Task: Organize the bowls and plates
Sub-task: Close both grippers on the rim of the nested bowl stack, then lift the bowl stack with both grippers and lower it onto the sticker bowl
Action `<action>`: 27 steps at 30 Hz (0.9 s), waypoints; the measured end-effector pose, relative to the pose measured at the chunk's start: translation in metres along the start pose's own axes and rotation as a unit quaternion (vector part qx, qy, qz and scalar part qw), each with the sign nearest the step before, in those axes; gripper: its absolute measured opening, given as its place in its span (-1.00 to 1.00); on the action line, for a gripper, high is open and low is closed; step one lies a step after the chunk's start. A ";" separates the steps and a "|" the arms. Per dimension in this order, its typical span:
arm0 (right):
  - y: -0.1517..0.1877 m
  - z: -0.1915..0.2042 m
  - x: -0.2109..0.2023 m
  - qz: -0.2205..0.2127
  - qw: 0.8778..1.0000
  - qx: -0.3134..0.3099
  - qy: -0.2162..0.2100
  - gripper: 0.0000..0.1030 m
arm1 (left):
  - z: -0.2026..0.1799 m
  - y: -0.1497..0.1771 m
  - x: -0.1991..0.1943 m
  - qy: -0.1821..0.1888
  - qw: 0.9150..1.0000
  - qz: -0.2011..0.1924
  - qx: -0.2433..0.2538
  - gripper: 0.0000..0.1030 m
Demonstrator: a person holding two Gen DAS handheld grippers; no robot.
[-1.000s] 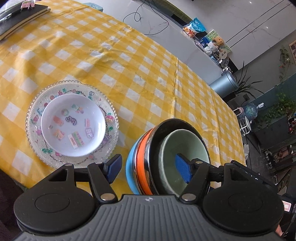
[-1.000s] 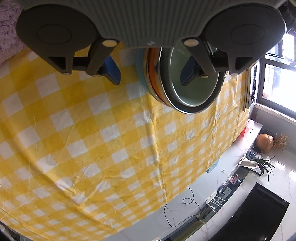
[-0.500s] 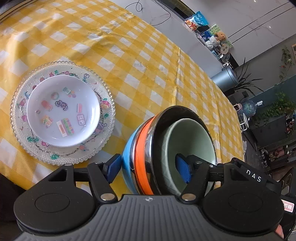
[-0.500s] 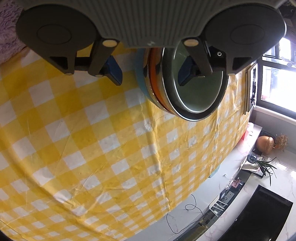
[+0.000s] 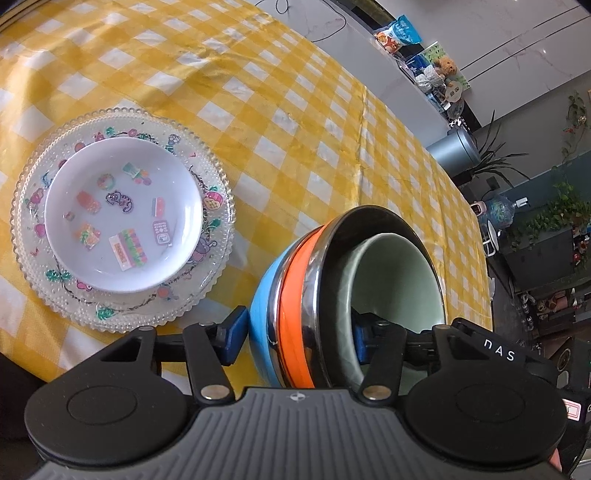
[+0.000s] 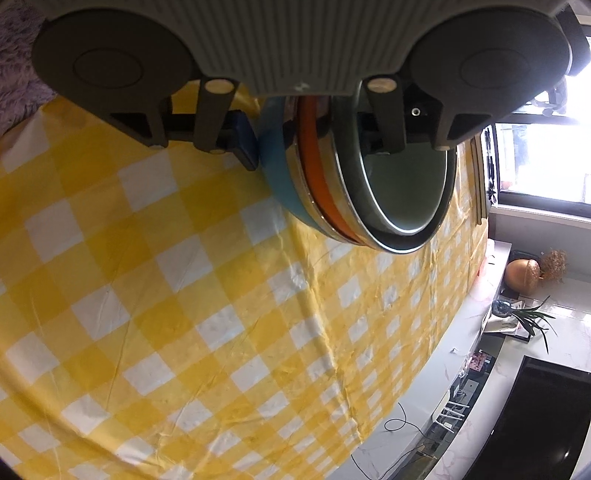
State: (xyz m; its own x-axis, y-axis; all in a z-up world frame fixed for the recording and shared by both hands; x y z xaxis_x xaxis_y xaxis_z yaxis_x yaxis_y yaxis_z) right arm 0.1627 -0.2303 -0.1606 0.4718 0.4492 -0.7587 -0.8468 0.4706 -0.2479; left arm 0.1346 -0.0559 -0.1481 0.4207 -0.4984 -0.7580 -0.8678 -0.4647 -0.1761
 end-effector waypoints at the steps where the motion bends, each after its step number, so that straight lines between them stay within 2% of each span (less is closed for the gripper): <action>1: 0.000 0.000 0.000 0.000 1.000 0.000 0.000 -0.05 | 0.000 0.000 0.000 -0.001 1.000 0.000 0.002 0.19; 13: 0.001 0.008 -0.002 0.001 1.000 -0.009 -0.007 -0.09 | -0.001 -0.003 -0.006 -0.011 1.000 -0.009 0.017 0.14; 27: 0.007 0.047 -0.010 -0.001 0.999 -0.032 -0.042 -0.09 | -0.001 -0.018 -0.050 -0.012 0.998 -0.042 0.040 0.14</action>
State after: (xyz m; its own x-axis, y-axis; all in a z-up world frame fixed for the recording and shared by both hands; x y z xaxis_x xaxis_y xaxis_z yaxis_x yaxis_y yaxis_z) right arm 0.1635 -0.1960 -0.1262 0.4906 0.5112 -0.7057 -0.8583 0.4233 -0.2900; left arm 0.1294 -0.0237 -0.1061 0.4878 -0.4425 -0.7525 -0.8484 -0.4432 -0.2894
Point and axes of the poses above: each gripper's, at about its wrist camera, not at the fingertips, and x roughly the way its jaws point, z to its left, y to its underside, the point moved 8 cm from there along x, roughly the way its jaws point, and after that the axes turned 11 degrees about -x, right-handed, at the moved point
